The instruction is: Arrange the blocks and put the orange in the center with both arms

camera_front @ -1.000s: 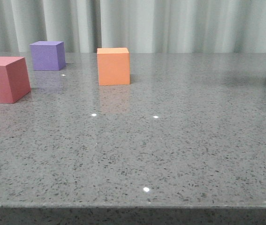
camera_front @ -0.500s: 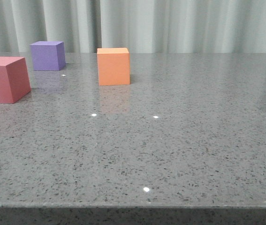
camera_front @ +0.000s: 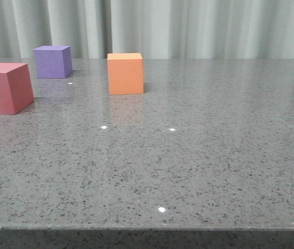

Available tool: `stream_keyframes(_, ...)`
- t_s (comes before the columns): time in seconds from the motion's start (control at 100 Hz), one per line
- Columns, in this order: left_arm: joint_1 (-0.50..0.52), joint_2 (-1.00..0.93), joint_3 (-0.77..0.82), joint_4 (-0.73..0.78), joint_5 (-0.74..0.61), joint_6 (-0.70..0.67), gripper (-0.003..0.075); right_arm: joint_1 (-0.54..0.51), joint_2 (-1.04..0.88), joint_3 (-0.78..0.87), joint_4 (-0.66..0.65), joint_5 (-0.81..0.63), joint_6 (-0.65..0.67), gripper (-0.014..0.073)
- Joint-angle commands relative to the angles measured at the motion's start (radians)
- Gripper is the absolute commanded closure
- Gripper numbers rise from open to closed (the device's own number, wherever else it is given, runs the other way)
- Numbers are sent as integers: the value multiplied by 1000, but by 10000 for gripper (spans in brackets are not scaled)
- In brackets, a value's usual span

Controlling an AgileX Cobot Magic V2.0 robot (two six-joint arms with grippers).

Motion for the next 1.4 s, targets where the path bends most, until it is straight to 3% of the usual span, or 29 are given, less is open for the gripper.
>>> stream_keyframes(0.0, 1, -31, 43, 1, -81, -4, 739, -6, -65, 13, -33, -88, -6, -73)
stream_keyframes(0.47, -3, -31, 43, 1, -81, -4, 739, -6, -200, 121, -32, -148, 8, -49)
stream_keyframes(0.6, -3, -31, 43, 1, -81, -4, 739, -6, -200, 121, -32, -165, 21, 125)
stream_keyframes(0.79, -3, -31, 43, 1, -81, -4, 739, -6, -200, 121, -32, -177, 21, 555)
stream_keyframes(0.86, -3, -31, 43, 1, -81, -4, 739, -6, -200, 121, -32, -179, 21, 666)
stream_keyframes(1.39, -3, -31, 43, 3, -140, -4, 739, -6, -200, 121, -32, -177, 21, 660)
